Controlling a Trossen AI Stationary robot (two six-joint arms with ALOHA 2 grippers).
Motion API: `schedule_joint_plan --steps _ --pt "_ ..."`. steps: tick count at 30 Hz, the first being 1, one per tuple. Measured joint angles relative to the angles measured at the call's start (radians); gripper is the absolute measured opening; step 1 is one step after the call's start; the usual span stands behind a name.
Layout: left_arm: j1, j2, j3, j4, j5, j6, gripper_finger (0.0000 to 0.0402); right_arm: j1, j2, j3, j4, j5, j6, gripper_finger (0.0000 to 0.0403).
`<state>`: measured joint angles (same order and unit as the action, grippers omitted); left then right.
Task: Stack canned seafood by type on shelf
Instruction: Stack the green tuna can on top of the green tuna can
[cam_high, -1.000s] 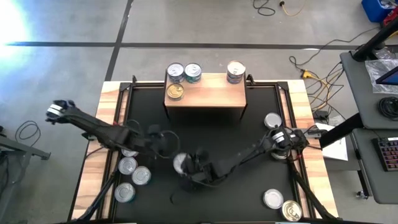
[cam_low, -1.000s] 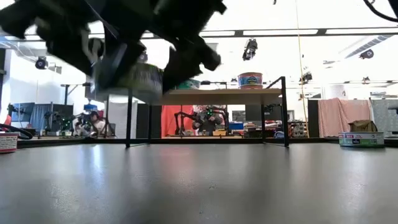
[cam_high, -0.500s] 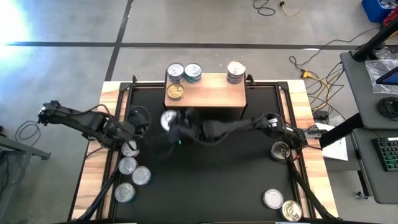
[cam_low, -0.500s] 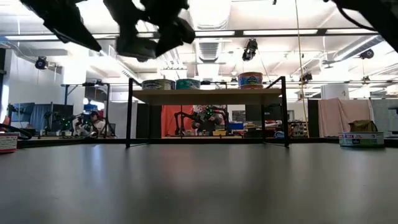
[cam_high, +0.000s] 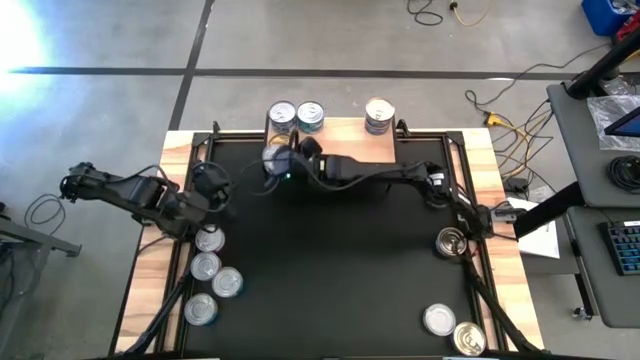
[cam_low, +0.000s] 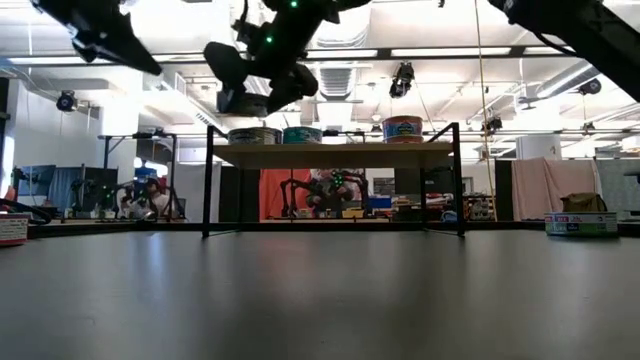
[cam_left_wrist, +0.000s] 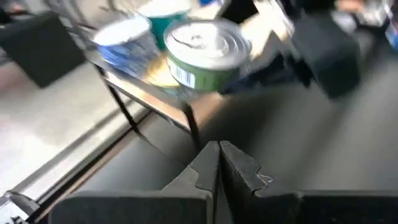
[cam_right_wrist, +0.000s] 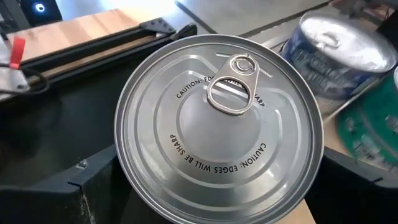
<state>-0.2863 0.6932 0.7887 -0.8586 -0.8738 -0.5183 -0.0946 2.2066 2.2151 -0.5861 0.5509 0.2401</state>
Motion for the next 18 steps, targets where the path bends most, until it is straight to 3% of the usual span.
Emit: schedule_joint_plan --steps 3,10,13,18 --pt "0.018 -0.003 0.0 0.09 -0.031 -0.003 0.0 -0.026 -0.003 0.001 0.019 -0.011 -0.023 0.0368" --pt "0.236 -0.007 0.052 0.177 0.175 0.136 0.0 -0.085 -0.003 0.001 0.066 -0.079 -0.036 0.0369" --pt "0.386 -0.003 0.076 0.265 0.333 0.216 0.0 -0.104 -0.003 0.001 0.068 -0.08 -0.043 0.0369" --pt "0.683 0.045 0.085 0.432 0.707 0.316 0.0 -0.126 -0.003 0.001 0.071 -0.133 -0.067 0.0369"
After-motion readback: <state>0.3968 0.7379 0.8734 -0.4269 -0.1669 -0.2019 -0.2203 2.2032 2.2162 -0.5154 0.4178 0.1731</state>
